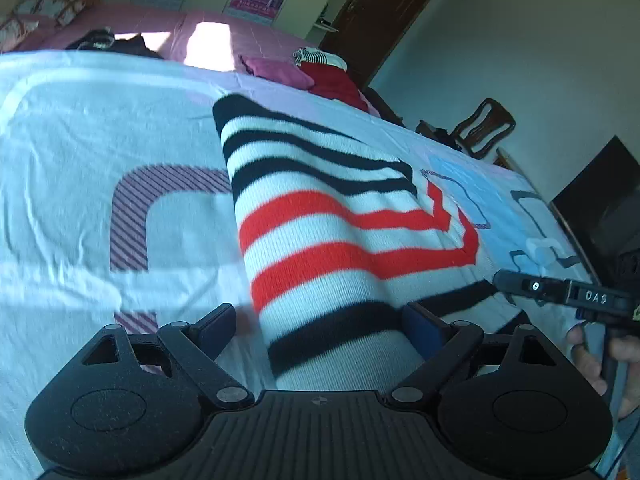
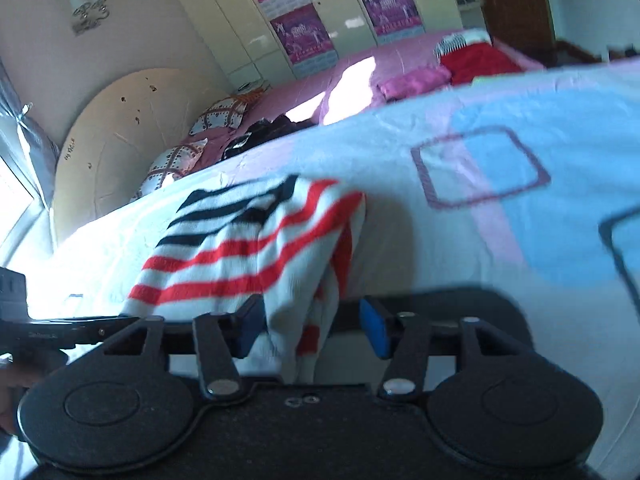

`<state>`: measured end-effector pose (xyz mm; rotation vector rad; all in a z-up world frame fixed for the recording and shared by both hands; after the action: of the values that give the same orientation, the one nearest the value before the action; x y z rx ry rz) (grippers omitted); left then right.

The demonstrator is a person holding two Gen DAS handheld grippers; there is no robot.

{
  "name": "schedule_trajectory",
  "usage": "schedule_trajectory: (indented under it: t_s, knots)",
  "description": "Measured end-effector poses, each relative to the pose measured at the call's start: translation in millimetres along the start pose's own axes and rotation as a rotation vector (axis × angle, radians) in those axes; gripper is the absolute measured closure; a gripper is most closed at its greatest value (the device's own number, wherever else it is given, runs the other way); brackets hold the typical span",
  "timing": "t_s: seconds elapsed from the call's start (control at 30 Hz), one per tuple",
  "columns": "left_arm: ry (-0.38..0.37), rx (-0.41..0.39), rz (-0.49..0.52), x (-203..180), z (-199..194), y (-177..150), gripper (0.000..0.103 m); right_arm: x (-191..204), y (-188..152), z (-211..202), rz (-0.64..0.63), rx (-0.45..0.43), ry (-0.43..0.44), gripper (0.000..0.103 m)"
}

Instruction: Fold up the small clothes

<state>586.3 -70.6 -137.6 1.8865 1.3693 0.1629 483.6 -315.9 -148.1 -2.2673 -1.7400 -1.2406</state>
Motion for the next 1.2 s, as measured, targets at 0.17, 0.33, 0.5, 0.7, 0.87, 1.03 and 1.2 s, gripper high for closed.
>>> schedule_trajectory:
  t_s: [0.17, 0.33, 0.5, 0.7, 0.87, 1.03, 1.2]
  knots:
    - [0.021, 0.009, 0.076, -16.1, -19.1, -33.5, 0.014, -16.8, -32.4, -21.4, 0.104, 0.004, 0.061, 0.055]
    - [-0.039, -0.011, -0.014, -6.3, -20.5, -24.7, 0.014, -18.8, -14.6, -28.6, 0.164, -0.036, 0.137, 0.044]
    - [-0.186, -0.051, -0.166, 2.7, -5.3, -14.6, 0.014, -26.0, -17.5, -1.7, 0.212, 0.088, 0.202, 0.038]
    - [-0.237, -0.071, -0.177, 2.5, 6.7, -6.7, 0.014, -21.3, -14.6, 16.5, 0.211, 0.13, 0.267, 0.041]
    - [-0.238, -0.07, -0.136, 0.1, 15.7, -0.1, 0.02, -13.3, -7.8, 31.1, 0.195, 0.162, 0.315, 0.048]
    - [-0.258, -0.106, -0.142, -1.6, 24.1, 5.5, 0.02, -7.3, -7.5, 34.8, 0.153, 0.162, 0.336, 0.051]
    - [-0.234, -0.122, -0.108, -5.9, 32.5, 10.7, 0.027, -8.6, -6.4, 35.1, 0.121, 0.164, 0.356, 0.058]
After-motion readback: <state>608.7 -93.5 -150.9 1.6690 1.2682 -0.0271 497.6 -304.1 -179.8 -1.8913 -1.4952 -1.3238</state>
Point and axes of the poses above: each gripper's, at about its wrist camera, not at the fingertips, and z roughly the way its jaws point, x to its left, y to its top, the point moved 10 cm from there along z, roughly the way its jaws point, and after that the axes turned 15 degrees about z, right-handed, at the moved point
